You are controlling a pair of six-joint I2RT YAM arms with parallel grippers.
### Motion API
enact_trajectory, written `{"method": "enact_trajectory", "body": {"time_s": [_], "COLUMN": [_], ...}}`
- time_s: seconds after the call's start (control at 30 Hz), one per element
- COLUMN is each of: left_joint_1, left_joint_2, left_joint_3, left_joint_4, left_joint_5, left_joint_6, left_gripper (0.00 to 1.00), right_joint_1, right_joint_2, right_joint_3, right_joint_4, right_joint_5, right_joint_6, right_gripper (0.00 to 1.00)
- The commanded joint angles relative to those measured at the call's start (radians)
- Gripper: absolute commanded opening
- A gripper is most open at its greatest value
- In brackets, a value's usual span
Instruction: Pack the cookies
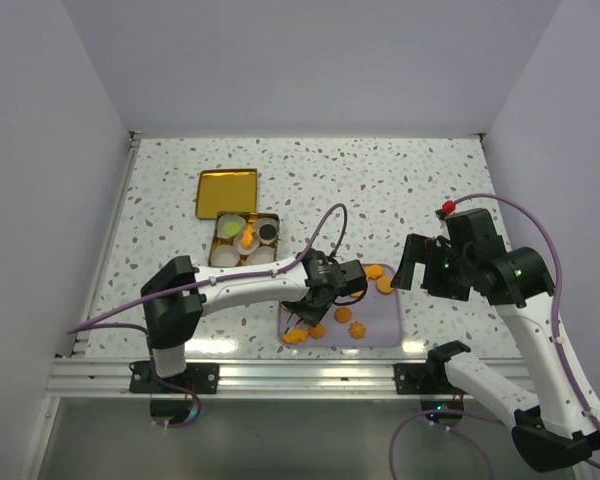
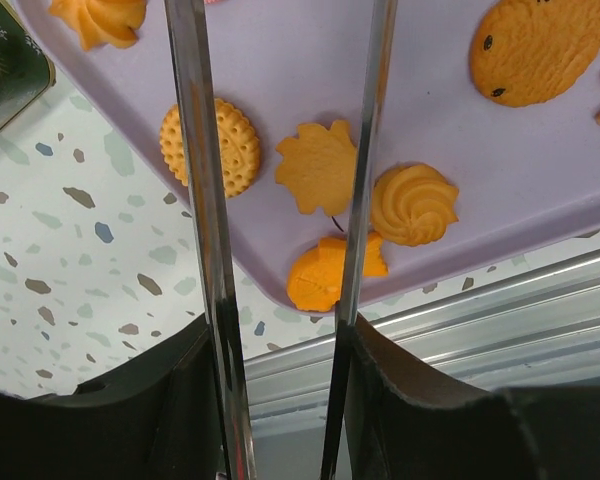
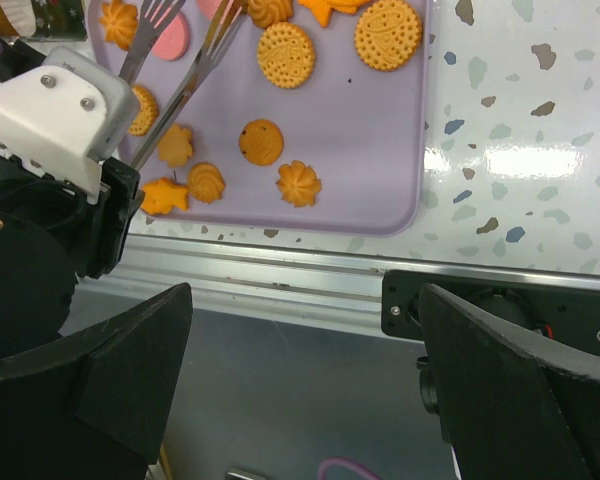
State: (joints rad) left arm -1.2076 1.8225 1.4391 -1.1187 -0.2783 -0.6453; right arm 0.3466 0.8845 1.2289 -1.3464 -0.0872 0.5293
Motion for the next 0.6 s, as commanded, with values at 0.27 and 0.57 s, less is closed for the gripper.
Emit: {"method": "enact_trajectory", "body": {"time_s": [0.27, 0.57], "left_joint_1": [-0.026, -0.026], "left_joint_2": [0.000, 0.035], "left_joint_3": [0.040, 0.075], "left_joint_4": [-0.079, -0.078], "left_joint_5": [-0.059, -0.061], "left_joint_6": [-0.031, -0.020], "left_gripper": [0.47, 0.47], "right_joint_1": [0.002, 0.003], "right_joint_2": [-0.002, -0.002], "right_joint_3": [0.007, 0.006], "right_joint_4": [-0.066, -0.065], "right_joint_5": [0.017, 0.020], "right_joint_6": [-0.018, -0.022], "right_gripper": [0.99, 0.99]}}
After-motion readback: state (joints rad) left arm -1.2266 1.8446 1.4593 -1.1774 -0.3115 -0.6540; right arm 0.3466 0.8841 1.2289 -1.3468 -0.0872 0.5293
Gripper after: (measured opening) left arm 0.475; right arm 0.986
